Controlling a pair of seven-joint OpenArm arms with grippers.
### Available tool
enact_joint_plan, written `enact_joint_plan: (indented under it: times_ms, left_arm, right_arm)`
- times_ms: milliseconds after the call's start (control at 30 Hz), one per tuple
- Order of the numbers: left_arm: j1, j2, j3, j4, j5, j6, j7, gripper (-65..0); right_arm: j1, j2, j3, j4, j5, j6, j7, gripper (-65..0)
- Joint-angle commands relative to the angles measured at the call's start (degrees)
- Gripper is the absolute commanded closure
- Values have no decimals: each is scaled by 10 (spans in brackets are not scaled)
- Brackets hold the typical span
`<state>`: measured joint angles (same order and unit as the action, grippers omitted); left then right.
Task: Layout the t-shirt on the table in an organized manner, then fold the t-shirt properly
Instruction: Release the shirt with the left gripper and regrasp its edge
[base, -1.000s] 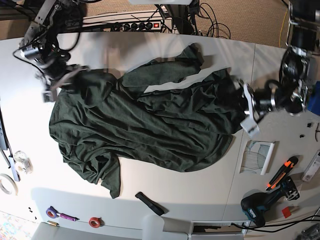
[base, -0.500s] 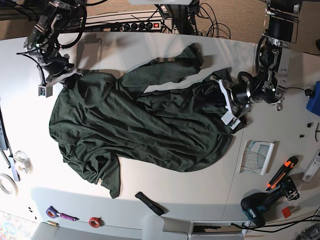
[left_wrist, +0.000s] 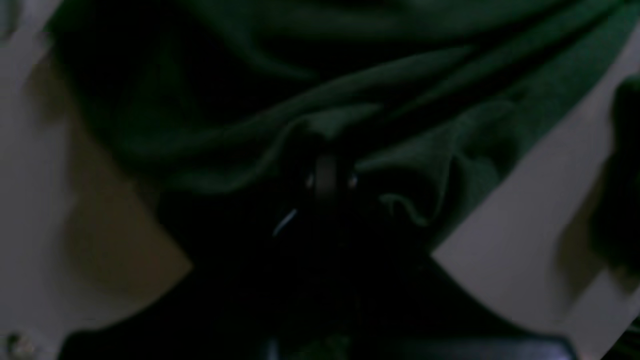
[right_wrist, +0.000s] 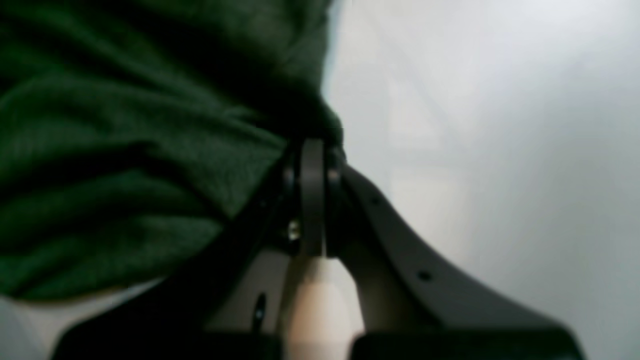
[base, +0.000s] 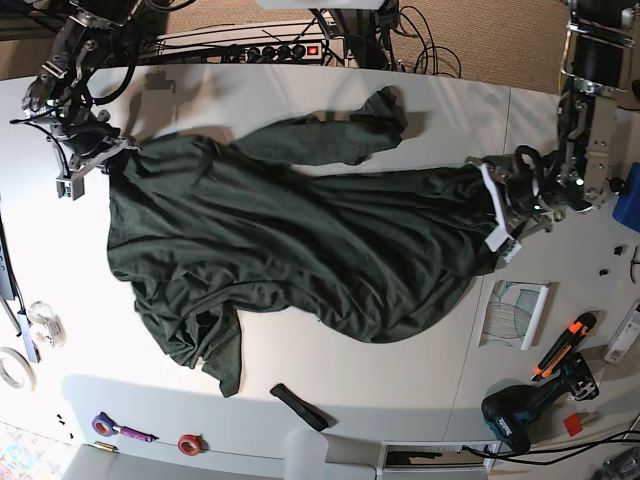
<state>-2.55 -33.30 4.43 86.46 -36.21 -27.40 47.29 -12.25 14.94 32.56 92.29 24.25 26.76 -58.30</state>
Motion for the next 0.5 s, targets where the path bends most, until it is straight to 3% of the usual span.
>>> enact_joint_plan:
  times_ms: [0,300,400,433,467]
  left_arm:
    - [-4,-13,-3,3,6,7,8,0]
    - [-42,-15,-3,3,6,7,-35,0]
    - [-61,-15,-3,3,-44,-3,-33,0]
    - [-65,-15,-3,3,-69,-18,-30,-26]
    - [-69,-15,-3,3,-96,-36,-23,-101]
  right_arm:
    - [-4,10,2,-1,-25,-9,-30,0]
    - [-4,13,2,0,-29,-9,-30,0]
    - [-3,13,2,0,-22,-9,-29,0]
    - [-3,13,2,0,-14,-8,-29,0]
    - [-3,16,2,2,-3,-7,-29,0]
